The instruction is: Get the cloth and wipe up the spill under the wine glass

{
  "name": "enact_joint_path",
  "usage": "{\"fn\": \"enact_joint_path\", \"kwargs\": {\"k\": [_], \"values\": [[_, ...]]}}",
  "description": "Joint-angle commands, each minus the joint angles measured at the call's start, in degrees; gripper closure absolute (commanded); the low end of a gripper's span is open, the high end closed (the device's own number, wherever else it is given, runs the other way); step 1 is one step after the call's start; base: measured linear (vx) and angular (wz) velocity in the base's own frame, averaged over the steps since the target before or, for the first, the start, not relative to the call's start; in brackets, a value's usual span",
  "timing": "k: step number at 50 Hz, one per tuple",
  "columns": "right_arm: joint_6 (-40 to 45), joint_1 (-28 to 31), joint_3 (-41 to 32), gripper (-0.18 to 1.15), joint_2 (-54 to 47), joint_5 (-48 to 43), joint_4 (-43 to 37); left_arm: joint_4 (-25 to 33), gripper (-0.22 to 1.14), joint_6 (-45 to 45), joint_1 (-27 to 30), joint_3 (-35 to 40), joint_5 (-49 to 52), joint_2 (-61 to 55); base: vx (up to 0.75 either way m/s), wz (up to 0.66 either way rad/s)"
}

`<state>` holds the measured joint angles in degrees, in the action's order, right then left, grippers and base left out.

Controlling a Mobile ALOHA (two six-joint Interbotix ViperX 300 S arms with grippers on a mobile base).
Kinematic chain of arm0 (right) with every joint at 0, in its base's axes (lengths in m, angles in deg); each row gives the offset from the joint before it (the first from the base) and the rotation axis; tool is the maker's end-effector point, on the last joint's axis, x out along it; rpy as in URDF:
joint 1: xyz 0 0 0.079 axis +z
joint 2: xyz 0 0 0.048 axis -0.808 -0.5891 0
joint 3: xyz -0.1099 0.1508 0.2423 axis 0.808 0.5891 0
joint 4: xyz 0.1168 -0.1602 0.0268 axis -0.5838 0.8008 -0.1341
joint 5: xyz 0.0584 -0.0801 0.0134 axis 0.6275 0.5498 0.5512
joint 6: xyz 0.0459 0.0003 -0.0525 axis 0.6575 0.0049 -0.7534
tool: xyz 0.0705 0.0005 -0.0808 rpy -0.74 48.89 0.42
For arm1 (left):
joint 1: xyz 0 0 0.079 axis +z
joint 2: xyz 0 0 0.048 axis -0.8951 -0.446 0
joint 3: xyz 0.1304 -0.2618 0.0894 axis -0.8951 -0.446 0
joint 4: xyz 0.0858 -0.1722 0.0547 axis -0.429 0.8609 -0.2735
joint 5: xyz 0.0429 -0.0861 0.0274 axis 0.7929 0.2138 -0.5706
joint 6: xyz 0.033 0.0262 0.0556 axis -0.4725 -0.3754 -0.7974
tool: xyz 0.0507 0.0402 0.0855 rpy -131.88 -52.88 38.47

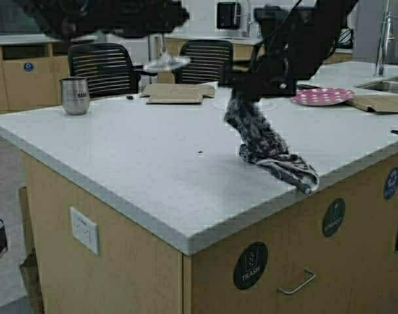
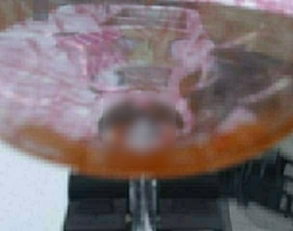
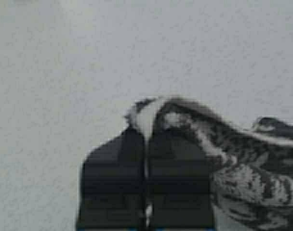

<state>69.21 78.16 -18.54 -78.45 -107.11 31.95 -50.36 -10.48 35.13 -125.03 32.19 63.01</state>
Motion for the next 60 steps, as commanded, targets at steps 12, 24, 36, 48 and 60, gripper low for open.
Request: {"fn": "enact_joint_path", "kwargs": {"k": [12, 24, 36, 48, 60], "values": [[0.3, 16.9, -6.3, 0.91, -7.9, -0.6, 0.1, 0.4, 0.82, 0.4, -0.1, 11.9, 18.0, 10.5, 0.00, 0.00], [0.3, 24.9, -12.3, 0.91, -9.2, 0.8, 0.1, 0.3, 0.82, 0.2, -0.1, 14.5, 19.2, 9.6, 0.00, 0.00], [0.3, 22.7, -6.8, 0.91, -3.3, 0.9, -0.3, 0.4, 0.82, 0.3, -0.1, 15.4, 19.0, 7.1, 0.00, 0.00], [0.2, 12.5, 6.4, 0.91, 1.7, -1.9, -1.5, 0.4, 0.82, 0.4, -0.1, 15.7, 16.6, 3.2, 0.00, 0.00], [-0.5, 5.4, 13.2, 0.91, 0.0, -2.5, -1.3, 0.4, 0.82, 0.8, -0.1, 15.4, 14.1, -3.3, 0.00, 0.00]]}}
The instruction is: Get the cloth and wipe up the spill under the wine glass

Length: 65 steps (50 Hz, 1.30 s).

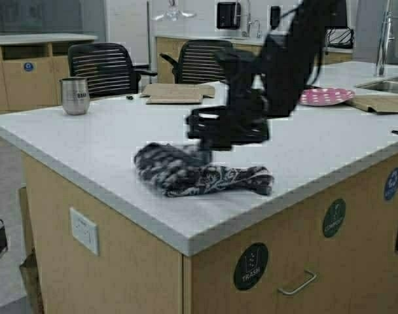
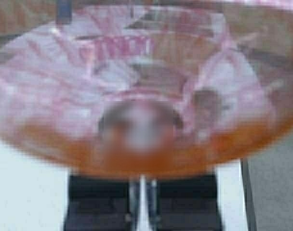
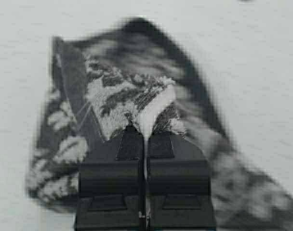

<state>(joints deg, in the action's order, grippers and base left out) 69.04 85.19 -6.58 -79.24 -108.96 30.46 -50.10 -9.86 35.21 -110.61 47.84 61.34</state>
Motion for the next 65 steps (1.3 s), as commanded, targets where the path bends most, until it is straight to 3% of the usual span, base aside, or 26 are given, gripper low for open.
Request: {"fn": "enact_joint_path", "kwargs": {"k": [1, 13, 32, 51, 65], "values": [[-0.4, -1.9, 1.4, 0.91, 0.4, -0.6, 0.2, 0.1, 0.82, 0.3, -0.2, 1.0, -1.8, -2.1, 0.00, 0.00], [-0.3, -3.2, 2.2, 0.91, -1.8, -0.7, 0.2, 0.0, 0.82, -0.4, -0.2, 0.2, -5.8, -10.5, 0.00, 0.00], [-0.4, -3.2, 2.8, 0.91, -1.8, -0.7, 0.2, -0.1, 0.82, -1.1, -0.2, 1.2, -20.7, -25.7, 0.00, 0.00], [-0.4, -3.2, 2.6, 0.91, -1.8, -0.7, 0.2, 0.2, 0.82, -8.5, -0.2, 6.4, -34.9, -41.2, 0.00, 0.00], [-0.3, -3.2, 2.8, 0.91, -1.7, -0.7, 0.2, 0.4, 0.82, -8.7, -0.2, 8.2, -36.7, -49.1, 0.00, 0.00]]}}
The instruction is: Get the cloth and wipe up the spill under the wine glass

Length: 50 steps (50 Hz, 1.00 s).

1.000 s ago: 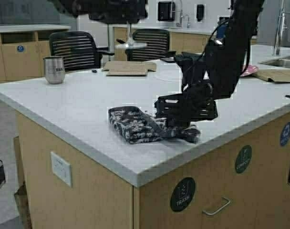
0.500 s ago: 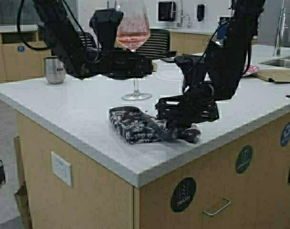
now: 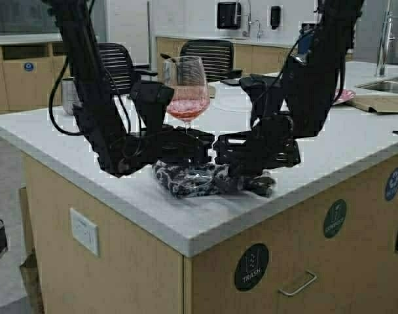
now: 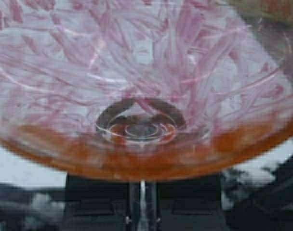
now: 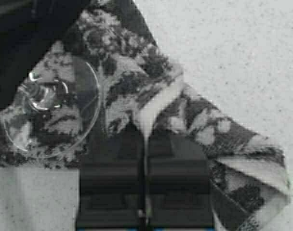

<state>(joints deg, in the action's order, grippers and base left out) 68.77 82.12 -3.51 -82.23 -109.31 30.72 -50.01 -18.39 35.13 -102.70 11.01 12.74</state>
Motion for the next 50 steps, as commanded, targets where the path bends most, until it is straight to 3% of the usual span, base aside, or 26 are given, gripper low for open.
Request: {"fn": "enact_joint_path", "kwargs": {"k": [1, 13, 29, 39, 50], "values": [[0.0, -0.1, -0.3, 0.91, 1.4, -0.4, -0.1, 0.3, 0.82, -0.2, -0.1, 0.2, 0.1, -0.7, 0.00, 0.00], [0.4, -0.8, -0.4, 0.91, 2.5, -0.4, -0.4, 0.4, 0.81, -0.3, -0.1, -2.6, 0.1, 4.1, 0.00, 0.00], [2.5, -10.1, 1.2, 0.91, 8.3, -3.4, -8.3, 0.4, 0.80, -0.6, -0.1, -6.8, 0.1, 16.0, 0.00, 0.00], [5.8, -15.7, 3.0, 0.91, 12.4, -8.5, -12.9, 0.4, 0.80, -0.8, -0.1, -5.6, 0.1, 13.1, 0.00, 0.00], [6.0, -16.8, 3.8, 0.91, 15.0, -12.8, -13.1, 0.4, 0.80, -0.8, 0.0, -4.0, 0.1, 7.9, 0.00, 0.00]]}}
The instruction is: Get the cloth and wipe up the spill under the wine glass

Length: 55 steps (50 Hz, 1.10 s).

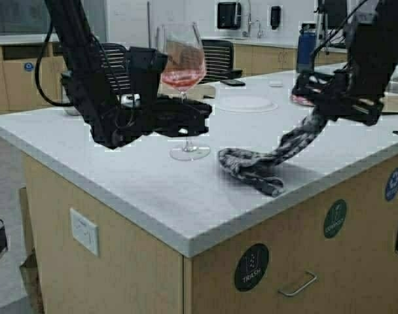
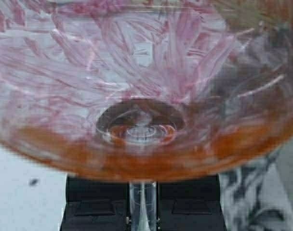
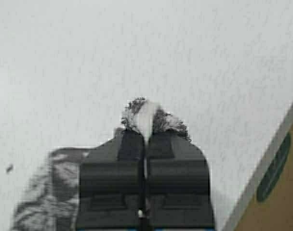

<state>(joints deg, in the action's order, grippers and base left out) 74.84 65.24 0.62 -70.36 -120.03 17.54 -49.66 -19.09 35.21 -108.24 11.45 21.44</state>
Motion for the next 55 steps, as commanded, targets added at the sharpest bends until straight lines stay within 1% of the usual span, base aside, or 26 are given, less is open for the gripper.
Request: {"fn": "enact_joint_path", "kwargs": {"k": [1, 14, 23, 28, 31, 40, 44, 47, 55], "values": [[-0.1, 0.1, -0.4, 0.91, 3.2, -2.3, 0.2, 0.1, 0.80, 0.0, -0.2, 1.8, -0.4, -1.2, 0.00, 0.00], [-0.1, 0.1, 0.3, 0.91, 3.2, -2.3, 0.7, 0.1, 0.76, -0.1, -0.1, 4.8, -0.4, -6.5, 0.00, 0.00], [-0.1, 0.1, 0.7, 0.91, 3.1, -2.3, 1.1, 0.1, 0.66, -0.1, -0.2, 6.4, -0.4, -9.1, 0.00, 0.00], [-0.2, 0.0, 0.6, 0.91, 3.1, -2.3, 1.3, 0.2, 0.57, -0.1, -0.2, 6.6, -0.4, -9.3, 0.00, 0.00], [-0.2, 0.1, 0.5, 0.91, 3.0, -2.3, 1.5, 0.1, 0.49, -0.2, -0.2, 6.6, -0.4, -9.3, 0.00, 0.00], [-0.1, 0.1, 0.8, 0.91, 2.8, -2.3, 2.2, 0.4, 0.19, -0.4, -0.2, 6.3, -0.4, -9.4, 0.00, 0.00], [-0.1, 0.1, 1.5, 0.91, 2.8, -2.3, 2.5, 0.8, 0.08, -0.4, -0.2, 6.1, -0.8, -9.3, 0.00, 0.00], [-0.1, 0.1, 1.8, 0.91, 2.8, -2.3, 2.5, 1.1, 0.04, -0.4, -0.1, 5.5, -1.1, -9.1, 0.00, 0.00], [-0.1, 0.1, 3.9, 0.91, 3.4, -2.5, 2.9, 1.3, 0.04, -0.5, -0.2, 1.4, -3.6, -6.9, 0.00, 0.00]]}}
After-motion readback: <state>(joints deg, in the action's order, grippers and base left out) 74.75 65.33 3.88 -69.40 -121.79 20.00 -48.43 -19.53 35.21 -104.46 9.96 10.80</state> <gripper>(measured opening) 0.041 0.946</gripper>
